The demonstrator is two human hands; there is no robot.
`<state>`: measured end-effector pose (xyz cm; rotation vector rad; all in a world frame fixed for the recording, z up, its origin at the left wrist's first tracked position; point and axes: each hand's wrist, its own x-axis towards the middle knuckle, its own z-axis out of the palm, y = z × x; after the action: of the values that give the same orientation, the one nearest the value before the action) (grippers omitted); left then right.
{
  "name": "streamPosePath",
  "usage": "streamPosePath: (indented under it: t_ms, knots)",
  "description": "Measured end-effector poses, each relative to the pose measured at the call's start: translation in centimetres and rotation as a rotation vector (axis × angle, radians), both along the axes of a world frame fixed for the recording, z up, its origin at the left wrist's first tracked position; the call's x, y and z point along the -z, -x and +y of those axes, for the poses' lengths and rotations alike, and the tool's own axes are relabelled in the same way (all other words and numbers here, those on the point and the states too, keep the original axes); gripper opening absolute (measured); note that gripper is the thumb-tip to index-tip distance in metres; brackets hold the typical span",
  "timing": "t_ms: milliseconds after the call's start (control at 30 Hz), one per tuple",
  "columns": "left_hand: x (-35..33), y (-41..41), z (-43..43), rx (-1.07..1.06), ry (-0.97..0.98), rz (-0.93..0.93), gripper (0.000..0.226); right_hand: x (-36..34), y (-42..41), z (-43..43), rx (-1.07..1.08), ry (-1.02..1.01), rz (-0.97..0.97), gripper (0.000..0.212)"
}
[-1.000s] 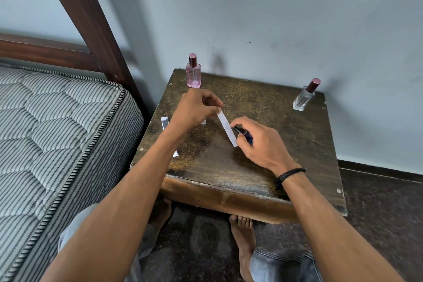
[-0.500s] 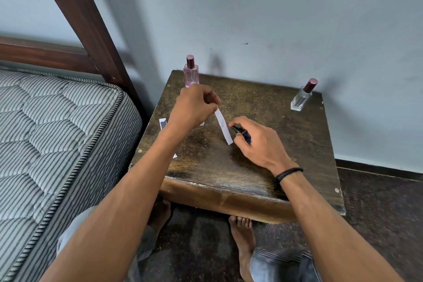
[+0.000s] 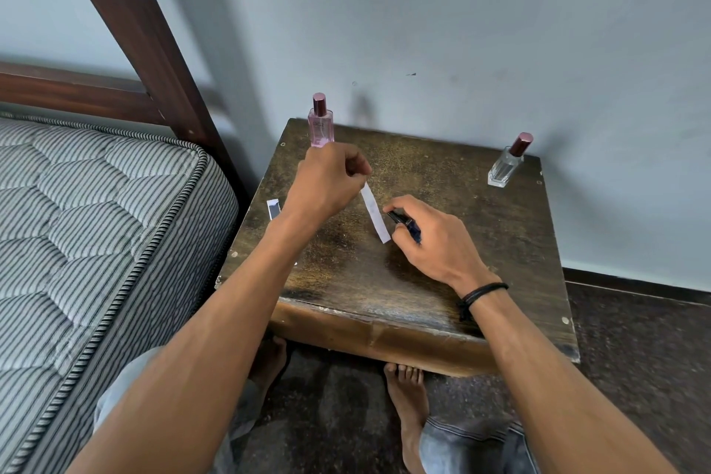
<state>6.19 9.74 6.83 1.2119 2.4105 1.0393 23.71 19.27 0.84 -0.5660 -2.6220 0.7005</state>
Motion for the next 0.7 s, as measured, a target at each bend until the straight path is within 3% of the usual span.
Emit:
streamPosePath:
  t_ms: [367,700]
  knots:
    - [-0.48,-0.56,0.04,-0.032,0.007,-0.007,0.017,0.50,0.55,0.10,0.012,0.015,0.106,0.033]
    - [0.17,-0.52,0.05,-0.019,0.012,-0.047,0.018,0.87,0.78,-0.28,-0.048,-0.024,0.118,0.025]
